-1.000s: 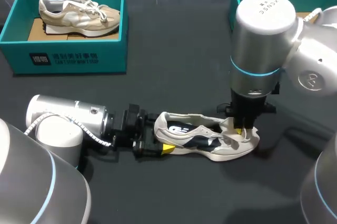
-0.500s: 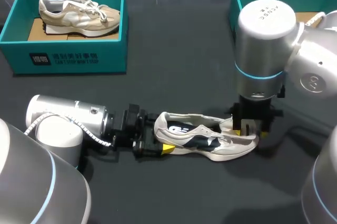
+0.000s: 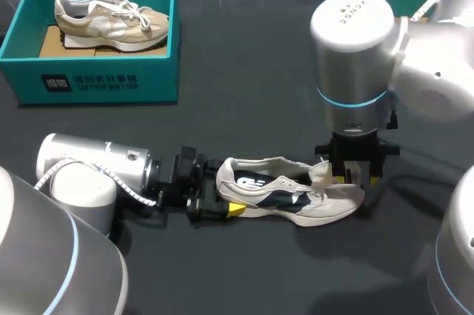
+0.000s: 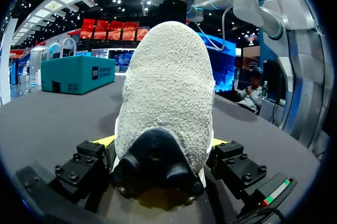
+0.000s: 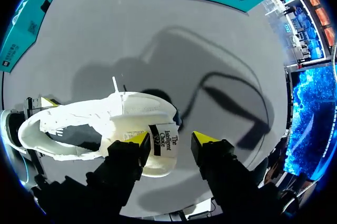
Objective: Take the shoe out of the shoebox, open the shoe tongue, remove and reinsert the insole, then place the shoe into the shoebox
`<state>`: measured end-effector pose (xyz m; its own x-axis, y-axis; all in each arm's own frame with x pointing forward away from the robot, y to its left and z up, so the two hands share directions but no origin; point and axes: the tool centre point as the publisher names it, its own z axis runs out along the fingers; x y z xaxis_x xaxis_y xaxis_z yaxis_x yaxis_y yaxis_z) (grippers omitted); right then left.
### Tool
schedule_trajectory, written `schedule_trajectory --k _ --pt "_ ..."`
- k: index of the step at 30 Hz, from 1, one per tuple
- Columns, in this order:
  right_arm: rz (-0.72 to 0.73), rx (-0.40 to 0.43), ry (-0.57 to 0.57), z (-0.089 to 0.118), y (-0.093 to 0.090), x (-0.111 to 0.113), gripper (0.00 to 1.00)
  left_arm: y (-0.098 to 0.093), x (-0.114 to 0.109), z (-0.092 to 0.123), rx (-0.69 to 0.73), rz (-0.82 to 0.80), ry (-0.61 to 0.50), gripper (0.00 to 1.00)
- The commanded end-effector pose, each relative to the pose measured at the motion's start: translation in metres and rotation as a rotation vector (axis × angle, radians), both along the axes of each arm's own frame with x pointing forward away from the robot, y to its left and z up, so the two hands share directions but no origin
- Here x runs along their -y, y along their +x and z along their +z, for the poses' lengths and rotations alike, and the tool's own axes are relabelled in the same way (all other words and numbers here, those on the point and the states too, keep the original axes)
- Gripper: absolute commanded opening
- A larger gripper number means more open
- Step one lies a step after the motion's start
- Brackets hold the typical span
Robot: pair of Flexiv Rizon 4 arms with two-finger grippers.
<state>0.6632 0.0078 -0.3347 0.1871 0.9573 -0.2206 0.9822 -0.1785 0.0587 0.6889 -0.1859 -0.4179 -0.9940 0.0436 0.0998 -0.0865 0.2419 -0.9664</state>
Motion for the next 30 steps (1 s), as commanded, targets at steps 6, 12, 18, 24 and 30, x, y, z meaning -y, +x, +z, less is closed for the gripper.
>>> schedule_trajectory --k 6,12,18,24,30 --pt "0.164 0.041 -0.144 0.068 -0.005 -0.034 0.55 -0.002 0.0 -0.002 0.0 0.001 0.002 0.0" --pt "0.37 0.05 -0.196 0.097 -0.004 -0.059 0.49 -0.002 0.0 -0.002 0.0 0.001 0.002 0.0" --pt "0.619 0.03 -0.237 0.12 0.003 -0.086 0.44 -0.002 0.0 -0.002 0.0 0.001 0.002 0.0" --pt "0.938 -0.043 -0.188 0.117 0.01 -0.12 0.32 -0.002 0.0 -0.002 0.0 0.001 0.002 0.0" --pt "1.315 0.005 -0.169 0.098 -0.004 -0.143 0.0 -0.002 0.0 -0.002 0.0 0.001 0.002 0.0"
